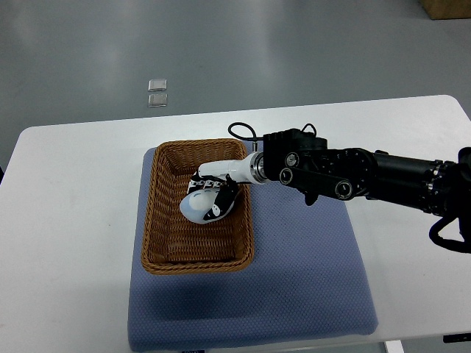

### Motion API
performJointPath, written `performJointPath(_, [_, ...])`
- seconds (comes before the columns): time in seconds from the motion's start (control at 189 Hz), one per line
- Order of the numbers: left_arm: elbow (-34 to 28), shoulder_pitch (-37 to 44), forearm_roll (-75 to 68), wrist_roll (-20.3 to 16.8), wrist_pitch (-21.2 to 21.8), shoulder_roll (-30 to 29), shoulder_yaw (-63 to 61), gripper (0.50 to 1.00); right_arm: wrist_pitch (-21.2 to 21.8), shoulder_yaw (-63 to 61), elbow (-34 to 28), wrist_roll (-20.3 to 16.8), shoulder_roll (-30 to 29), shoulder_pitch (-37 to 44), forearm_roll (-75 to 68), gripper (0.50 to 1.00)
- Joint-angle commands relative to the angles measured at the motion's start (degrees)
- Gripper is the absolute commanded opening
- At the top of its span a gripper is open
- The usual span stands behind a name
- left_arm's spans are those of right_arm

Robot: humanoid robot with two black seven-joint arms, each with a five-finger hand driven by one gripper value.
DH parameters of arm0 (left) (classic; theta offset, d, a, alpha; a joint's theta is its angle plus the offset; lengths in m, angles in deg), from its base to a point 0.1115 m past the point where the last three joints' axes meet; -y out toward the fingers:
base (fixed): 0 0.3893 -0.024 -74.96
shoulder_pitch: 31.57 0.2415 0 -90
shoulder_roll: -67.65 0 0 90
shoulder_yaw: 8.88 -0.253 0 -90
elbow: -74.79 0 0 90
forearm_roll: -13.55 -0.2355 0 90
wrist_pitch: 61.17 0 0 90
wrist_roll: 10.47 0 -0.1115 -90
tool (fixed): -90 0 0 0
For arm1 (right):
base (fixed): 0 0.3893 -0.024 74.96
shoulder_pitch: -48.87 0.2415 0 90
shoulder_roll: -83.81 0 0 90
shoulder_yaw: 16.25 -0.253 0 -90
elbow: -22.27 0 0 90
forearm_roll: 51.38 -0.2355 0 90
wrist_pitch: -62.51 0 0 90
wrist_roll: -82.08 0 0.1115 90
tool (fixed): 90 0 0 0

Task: Place blue toy in brown basket
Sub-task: 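Lower the toy into the wicker basket with the right hand, then open the right hand fingers to release the toy in the basket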

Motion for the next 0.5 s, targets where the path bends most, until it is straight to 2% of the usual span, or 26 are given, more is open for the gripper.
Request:
performJointPath(0.0, [0.0, 0.0, 0.0, 0.0, 0.0, 0.0, 0.0, 1.000, 0.3, -0.1, 0.1, 0.1, 0.0, 0.1, -0.1, 0.807])
performJointPath(0.201, [0.0, 0.0, 0.0, 0.0, 0.0, 0.0, 0.0, 1.000, 0.6, -1.2, 0.1, 0.5, 0.0, 0.3, -0.1, 0.852])
performJointPath(0.318, [-0.1, 0.0, 0.0, 0.0, 0.0, 0.0, 0.0, 1.000, 0.9, -2.5, 0.0, 0.5, 0.0, 0.6, -0.1, 0.860])
performJointPath(0.376, [-0.1, 0.0, 0.0, 0.0, 0.0, 0.0, 0.0, 1.000, 1.0, -2.7, 0.0, 0.9, 0.0, 0.7, -0.2, 0.907])
performJointPath(0.493, [-0.1, 0.0, 0.0, 0.0, 0.0, 0.0, 0.0, 1.000, 1.0, -3.2, 0.0, 2.4, 0.0, 0.9, -0.4, 0.909])
